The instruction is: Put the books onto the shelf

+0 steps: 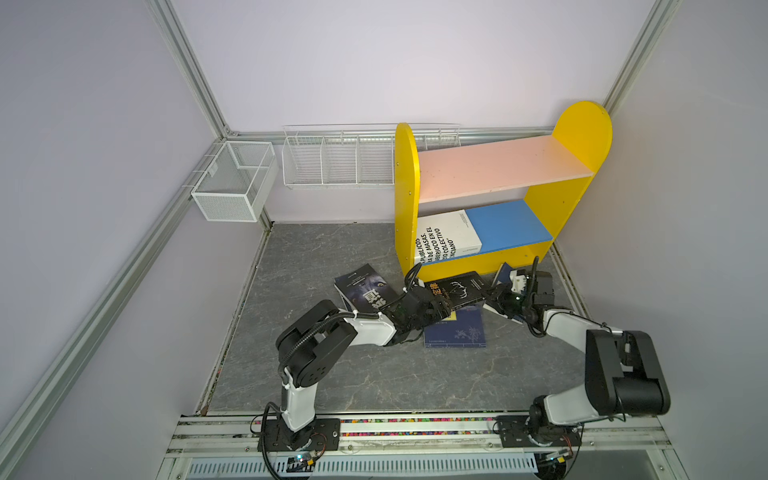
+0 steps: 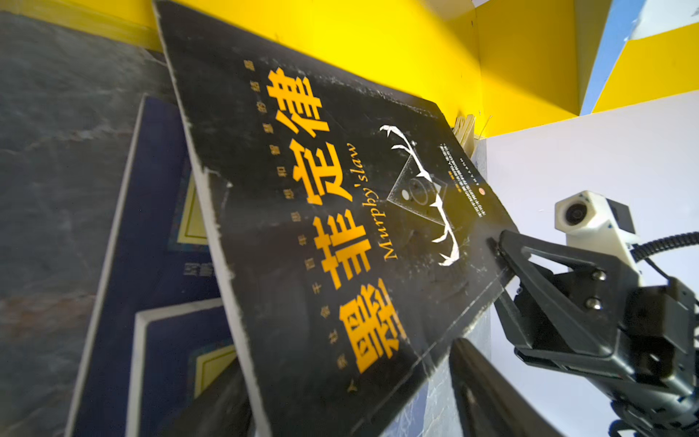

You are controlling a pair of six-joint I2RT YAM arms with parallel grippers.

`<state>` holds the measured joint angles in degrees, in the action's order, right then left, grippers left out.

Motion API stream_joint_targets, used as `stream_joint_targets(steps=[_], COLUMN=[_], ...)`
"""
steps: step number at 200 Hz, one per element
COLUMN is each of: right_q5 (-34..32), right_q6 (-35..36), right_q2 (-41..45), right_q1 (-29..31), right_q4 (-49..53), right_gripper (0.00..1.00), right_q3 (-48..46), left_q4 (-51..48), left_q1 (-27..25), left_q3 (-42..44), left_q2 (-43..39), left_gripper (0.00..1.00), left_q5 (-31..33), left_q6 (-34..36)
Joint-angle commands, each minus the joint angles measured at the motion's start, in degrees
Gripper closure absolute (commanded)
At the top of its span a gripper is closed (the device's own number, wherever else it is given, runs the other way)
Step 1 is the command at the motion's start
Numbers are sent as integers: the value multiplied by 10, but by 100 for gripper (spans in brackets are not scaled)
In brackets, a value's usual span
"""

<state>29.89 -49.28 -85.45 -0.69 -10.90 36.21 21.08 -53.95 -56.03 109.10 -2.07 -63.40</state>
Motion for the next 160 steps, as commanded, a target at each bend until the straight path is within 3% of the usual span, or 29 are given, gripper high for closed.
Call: stream_joint_targets(steps=[1,44,75,107,135,160], right_q5=[5,-30,-64,-144,-136,-103], right_q6=[-28,-10,15,45,60,46], right_q2=[-8,88,223,356,382,379], right_q1=[6,5,-1,-2,-6,-10], right_q4=[-32,72,185,292,335,314], right_gripper=[76,84,88,92,92,92], right_q3=[0,2,18,61,114,138], left_q4=[13,64,42,67,131,186], left_q1=[1,22,28,28,27,27], left_q3=[4,41,46,50,37,36], left_q2=[-1,-69,-123,-139,-116,-95], left_gripper=[24,17,15,14,14,14], left_q5=[-3,-65,-105,-157,-223,-237], left_q6=[-8,2,28,21,-13,-43])
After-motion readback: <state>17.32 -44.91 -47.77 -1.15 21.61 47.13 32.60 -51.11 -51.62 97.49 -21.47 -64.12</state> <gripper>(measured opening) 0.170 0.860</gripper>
